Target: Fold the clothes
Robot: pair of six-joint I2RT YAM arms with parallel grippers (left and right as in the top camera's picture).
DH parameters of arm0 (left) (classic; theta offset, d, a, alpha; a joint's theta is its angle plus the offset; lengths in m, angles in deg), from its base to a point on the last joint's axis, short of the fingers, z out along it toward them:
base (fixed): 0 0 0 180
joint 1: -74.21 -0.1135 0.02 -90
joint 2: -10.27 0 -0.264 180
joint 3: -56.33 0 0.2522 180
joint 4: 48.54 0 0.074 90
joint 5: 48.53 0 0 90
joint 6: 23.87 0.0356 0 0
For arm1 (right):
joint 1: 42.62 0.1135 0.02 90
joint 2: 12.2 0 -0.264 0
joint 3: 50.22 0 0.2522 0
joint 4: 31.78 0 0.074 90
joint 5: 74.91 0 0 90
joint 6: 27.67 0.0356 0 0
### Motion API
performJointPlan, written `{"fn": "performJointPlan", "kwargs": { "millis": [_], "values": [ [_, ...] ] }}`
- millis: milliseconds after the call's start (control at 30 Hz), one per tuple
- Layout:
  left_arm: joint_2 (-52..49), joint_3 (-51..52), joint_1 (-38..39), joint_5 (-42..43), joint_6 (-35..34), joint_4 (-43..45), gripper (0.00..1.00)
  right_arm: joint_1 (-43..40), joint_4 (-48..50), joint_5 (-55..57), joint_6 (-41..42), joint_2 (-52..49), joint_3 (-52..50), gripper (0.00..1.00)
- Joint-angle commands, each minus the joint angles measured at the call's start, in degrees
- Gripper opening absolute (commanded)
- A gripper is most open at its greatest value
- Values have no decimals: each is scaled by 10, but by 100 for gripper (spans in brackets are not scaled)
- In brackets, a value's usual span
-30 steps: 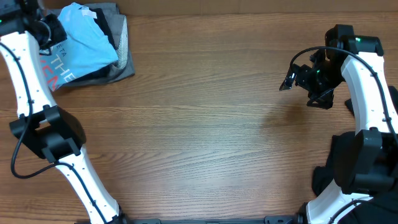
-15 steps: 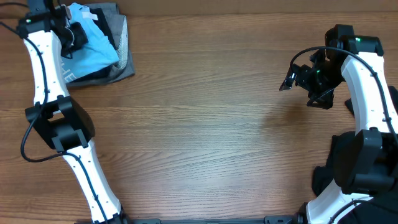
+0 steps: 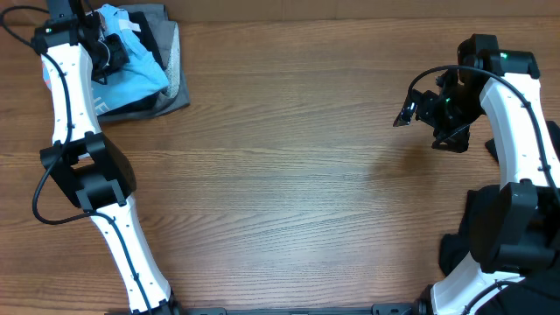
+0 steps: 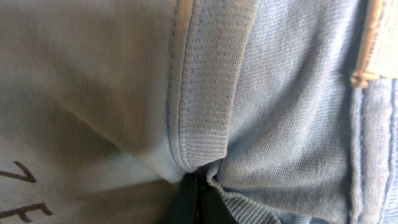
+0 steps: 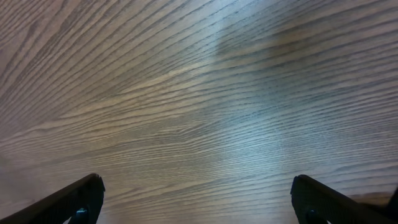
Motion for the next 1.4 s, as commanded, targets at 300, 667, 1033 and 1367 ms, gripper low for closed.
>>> {"fn": "performJointPlan", "kwargs": {
  "millis": [300,667,1033,1367],
  "values": [
    [191,-11,10,65,-4,-59,89,2,44,-18,30,3,-2,99],
    [351,-11,10,127,-4,-181,100,3,44,-78,31,38,-2,94],
    [368,-10,10,118,-1,-334,100,38,-10,-63,28,196,-3,93],
    [368,-10,10,105,-2,-334,100,177,-44,133,131,336,-3,93]
  ]
}}
